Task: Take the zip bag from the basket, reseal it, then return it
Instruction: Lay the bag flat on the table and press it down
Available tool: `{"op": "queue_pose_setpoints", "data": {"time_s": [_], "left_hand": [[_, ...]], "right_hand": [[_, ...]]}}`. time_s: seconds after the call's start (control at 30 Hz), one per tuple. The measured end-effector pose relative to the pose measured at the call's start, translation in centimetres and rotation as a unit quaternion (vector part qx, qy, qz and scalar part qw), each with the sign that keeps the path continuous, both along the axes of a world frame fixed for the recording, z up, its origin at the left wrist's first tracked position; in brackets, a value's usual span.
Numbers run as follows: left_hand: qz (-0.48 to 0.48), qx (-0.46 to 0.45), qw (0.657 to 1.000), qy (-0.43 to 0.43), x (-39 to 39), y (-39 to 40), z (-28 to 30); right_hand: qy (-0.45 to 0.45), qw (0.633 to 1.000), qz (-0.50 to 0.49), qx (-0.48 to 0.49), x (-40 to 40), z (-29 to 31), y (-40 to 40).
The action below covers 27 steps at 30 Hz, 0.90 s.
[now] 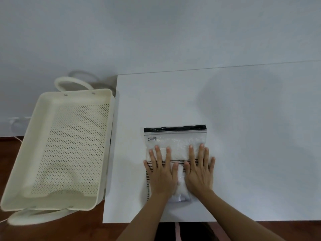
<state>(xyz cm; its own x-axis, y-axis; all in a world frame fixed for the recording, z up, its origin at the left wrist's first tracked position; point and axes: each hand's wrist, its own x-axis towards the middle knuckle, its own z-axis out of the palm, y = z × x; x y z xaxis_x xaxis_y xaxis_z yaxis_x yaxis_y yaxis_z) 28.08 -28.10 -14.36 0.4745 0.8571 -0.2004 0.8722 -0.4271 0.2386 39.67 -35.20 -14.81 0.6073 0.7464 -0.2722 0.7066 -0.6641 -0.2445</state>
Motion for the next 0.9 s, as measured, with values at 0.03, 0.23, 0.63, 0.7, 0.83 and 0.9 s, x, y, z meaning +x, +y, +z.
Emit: {"op": "queue_pose_setpoints", "data": {"time_s": [0.03,0.23,0.63,0.7,0.83,0.9], "left_hand": [[-0.001,0.004,1.000,-0.001,0.1,0.0,0.0],[0.003,-0.001,1.000,0.001,0.1,0.1,-0.2],[0.000,-0.036,0.999,-0.014,0.6,1.1,1.4],[-0.006,-0.024,0.999,-0.039,1.6,2.6,1.8],[-0.048,-0.003,0.998,-0.033,2.7,4.9,1.1],[-0.062,0.002,0.998,-0.012,2.6,5.3,0.2]], "right_hand": [[-0.002,1.000,-0.001,-0.003,0.0,0.0,0.0],[-0.003,1.000,-0.006,-0.010,-0.1,0.0,0.1],[-0.002,1.000,-0.010,0.024,0.8,2.0,0.0],[-0.010,0.999,-0.002,0.036,1.5,2.1,1.2],[-0.016,0.999,0.017,0.032,3.1,1.6,3.7],[-0.022,0.999,0.035,0.017,3.6,1.1,4.1]]}}
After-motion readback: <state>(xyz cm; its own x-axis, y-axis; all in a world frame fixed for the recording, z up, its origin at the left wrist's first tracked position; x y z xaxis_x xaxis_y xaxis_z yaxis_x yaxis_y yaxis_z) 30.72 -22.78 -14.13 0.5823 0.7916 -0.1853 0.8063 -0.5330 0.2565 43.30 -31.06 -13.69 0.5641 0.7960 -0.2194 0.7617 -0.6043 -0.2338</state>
